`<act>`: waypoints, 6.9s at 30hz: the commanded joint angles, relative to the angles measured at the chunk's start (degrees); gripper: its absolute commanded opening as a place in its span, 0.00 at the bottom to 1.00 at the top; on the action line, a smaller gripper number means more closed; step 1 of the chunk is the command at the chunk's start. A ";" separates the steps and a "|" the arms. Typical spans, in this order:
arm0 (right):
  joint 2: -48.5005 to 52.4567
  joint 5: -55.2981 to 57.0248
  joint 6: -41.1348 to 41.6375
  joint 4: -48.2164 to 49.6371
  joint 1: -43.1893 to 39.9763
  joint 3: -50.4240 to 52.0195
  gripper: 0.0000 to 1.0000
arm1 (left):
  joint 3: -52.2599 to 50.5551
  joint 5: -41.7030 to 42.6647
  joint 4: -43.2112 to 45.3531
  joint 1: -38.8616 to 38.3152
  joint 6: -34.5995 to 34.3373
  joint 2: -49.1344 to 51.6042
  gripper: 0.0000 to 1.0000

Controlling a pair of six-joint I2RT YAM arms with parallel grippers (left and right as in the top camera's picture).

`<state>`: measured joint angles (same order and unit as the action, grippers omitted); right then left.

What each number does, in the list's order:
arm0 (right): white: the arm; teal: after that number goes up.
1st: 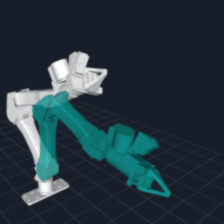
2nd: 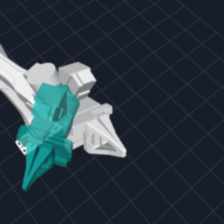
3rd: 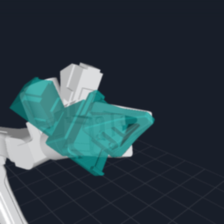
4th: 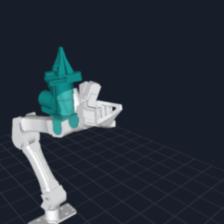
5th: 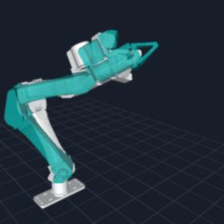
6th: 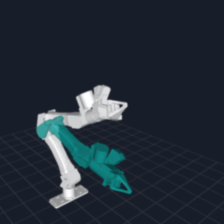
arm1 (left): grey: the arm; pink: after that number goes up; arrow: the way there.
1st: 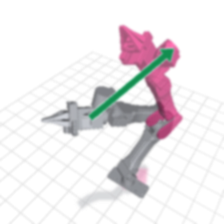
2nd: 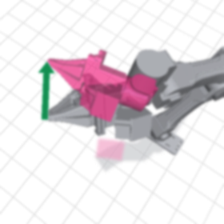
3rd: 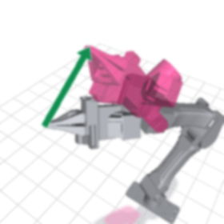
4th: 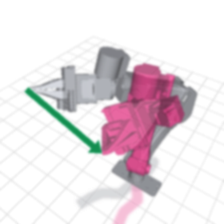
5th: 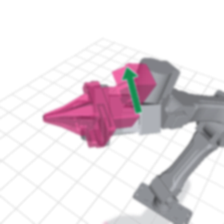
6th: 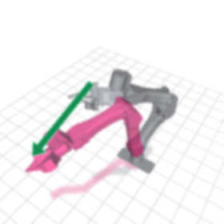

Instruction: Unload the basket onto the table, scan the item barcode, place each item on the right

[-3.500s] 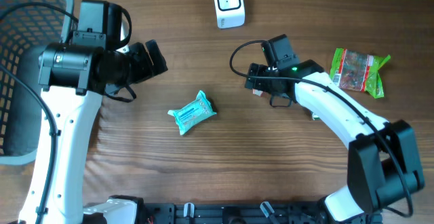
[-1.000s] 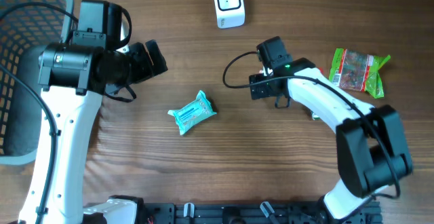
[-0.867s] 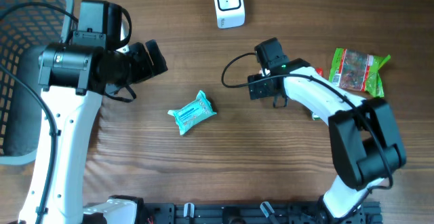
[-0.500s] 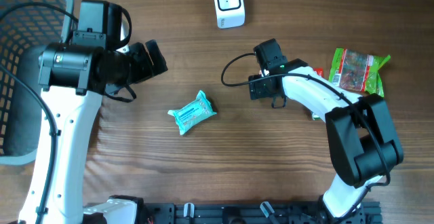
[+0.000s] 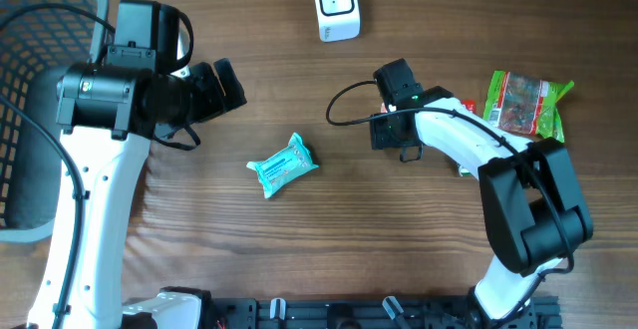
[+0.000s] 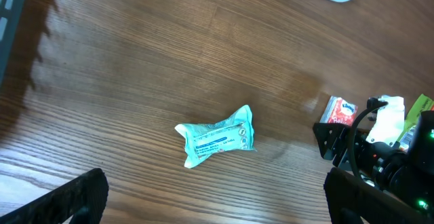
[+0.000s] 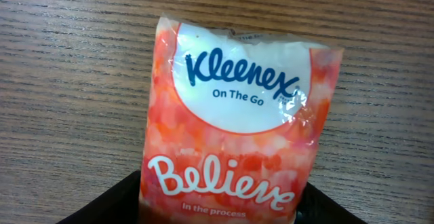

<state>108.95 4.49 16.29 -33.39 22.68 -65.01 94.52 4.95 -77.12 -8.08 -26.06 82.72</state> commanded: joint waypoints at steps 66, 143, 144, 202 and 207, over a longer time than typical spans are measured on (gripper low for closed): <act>40.72 -76.48 30.67 36.76 -12.81 -55.69 0.41 | 0.37 -0.35 -0.02 0.33 -0.04 -0.04 1.00; 0.57 -35.23 -5.66 -9.35 6.84 -16.02 1.00 | 0.37 3.93 0.42 0.33 -2.82 -0.04 1.00; 0.57 -35.23 -5.66 -9.81 6.84 -16.02 1.00 | 0.37 6.10 0.44 0.31 -4.57 -0.04 1.00; 13.66 24.22 -1.20 6.78 42.73 -16.00 0.16 | -6.84 -1.42 5.79 20.20 -7.41 0.68 1.00; 7.65 24.63 -1.20 -0.13 40.00 -16.41 0.04 | -6.84 -1.42 5.81 20.20 -7.41 0.68 1.00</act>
<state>120.46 29.41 16.10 -29.82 65.12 -81.19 87.99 4.32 -71.53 11.44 -32.97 83.22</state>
